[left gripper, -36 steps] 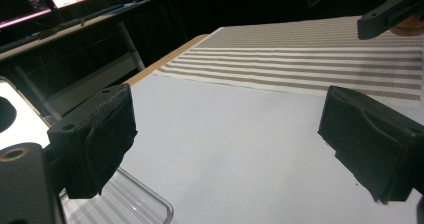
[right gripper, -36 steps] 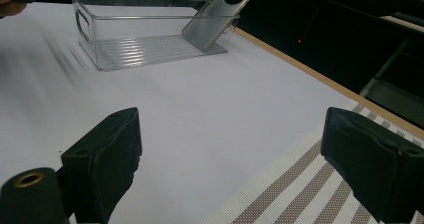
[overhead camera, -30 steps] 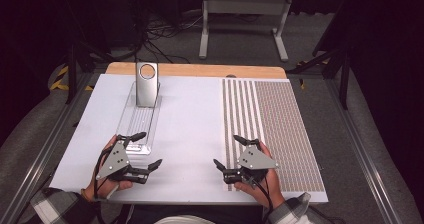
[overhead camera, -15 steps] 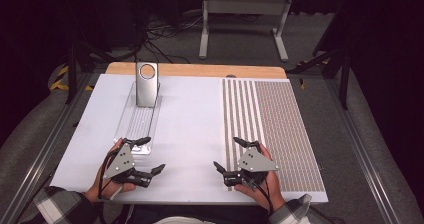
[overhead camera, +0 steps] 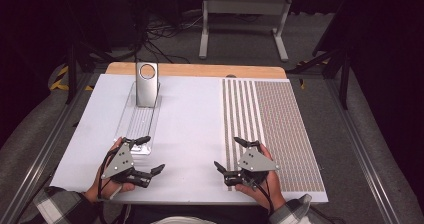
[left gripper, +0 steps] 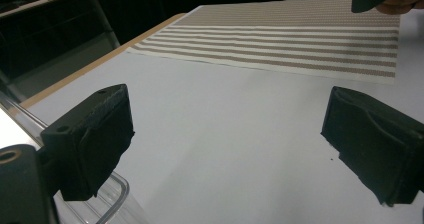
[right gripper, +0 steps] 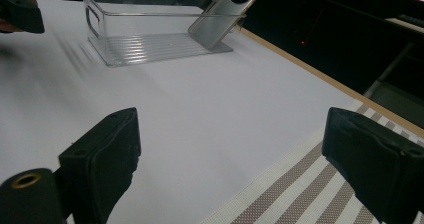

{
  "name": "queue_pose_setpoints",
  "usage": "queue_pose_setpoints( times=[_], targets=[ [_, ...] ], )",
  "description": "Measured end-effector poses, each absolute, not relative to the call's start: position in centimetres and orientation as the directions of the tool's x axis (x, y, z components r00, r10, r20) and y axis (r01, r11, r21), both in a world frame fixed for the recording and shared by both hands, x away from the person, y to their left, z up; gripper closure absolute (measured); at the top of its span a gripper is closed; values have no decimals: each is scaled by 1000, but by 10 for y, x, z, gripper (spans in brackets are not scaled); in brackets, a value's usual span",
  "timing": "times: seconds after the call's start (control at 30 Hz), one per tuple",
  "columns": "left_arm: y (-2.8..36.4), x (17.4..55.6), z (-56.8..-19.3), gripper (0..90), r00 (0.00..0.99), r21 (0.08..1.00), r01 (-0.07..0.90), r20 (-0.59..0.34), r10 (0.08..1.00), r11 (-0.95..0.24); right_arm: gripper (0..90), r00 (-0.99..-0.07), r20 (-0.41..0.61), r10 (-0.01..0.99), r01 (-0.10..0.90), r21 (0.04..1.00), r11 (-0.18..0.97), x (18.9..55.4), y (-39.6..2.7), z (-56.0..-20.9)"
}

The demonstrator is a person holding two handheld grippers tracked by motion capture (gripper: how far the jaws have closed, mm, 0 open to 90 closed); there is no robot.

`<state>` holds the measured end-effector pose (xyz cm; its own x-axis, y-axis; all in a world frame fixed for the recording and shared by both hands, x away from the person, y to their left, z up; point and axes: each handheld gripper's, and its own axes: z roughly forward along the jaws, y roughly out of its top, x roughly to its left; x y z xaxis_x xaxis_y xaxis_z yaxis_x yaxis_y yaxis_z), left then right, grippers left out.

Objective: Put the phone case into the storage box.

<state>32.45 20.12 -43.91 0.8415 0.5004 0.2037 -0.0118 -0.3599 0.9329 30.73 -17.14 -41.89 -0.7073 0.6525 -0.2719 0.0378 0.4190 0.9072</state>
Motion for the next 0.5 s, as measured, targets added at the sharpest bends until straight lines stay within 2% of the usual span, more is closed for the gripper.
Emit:
queue_pose_setpoints(
  times=[0.5],
  targets=[
    [203, 324, -437, 63, 844, 936, -23, 206, 495, -351, 90, -704, -273, 656, 49, 902, 429, 309, -171, -421]
  ],
)
